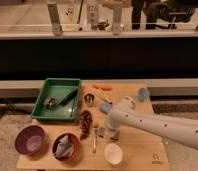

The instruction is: Place eraser in plastic cup

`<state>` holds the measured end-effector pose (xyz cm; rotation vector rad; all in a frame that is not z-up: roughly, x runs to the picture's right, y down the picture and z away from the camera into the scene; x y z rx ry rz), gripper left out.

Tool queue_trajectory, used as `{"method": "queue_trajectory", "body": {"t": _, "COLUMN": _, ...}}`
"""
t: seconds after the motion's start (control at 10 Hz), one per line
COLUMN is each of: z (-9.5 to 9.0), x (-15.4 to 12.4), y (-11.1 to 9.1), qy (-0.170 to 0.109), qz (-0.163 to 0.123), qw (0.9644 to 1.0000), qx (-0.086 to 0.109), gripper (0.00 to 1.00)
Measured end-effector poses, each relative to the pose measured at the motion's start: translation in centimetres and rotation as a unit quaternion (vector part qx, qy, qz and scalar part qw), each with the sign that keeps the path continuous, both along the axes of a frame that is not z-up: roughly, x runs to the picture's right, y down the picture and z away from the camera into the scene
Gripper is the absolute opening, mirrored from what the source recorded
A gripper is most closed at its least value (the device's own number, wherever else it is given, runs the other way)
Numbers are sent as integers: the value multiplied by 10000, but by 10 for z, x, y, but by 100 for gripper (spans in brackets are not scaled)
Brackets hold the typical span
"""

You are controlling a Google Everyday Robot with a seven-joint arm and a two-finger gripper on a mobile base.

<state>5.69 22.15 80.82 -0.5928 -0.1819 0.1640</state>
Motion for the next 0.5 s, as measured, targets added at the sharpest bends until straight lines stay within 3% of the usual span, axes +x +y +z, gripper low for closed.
{"method": "queue_trajectory", "body": {"t": 0.5, "z": 10, "x": 4, "y": 8, "qy": 81, "qz": -119, "qw": 9999, "qx": -19, "gripper": 79}}
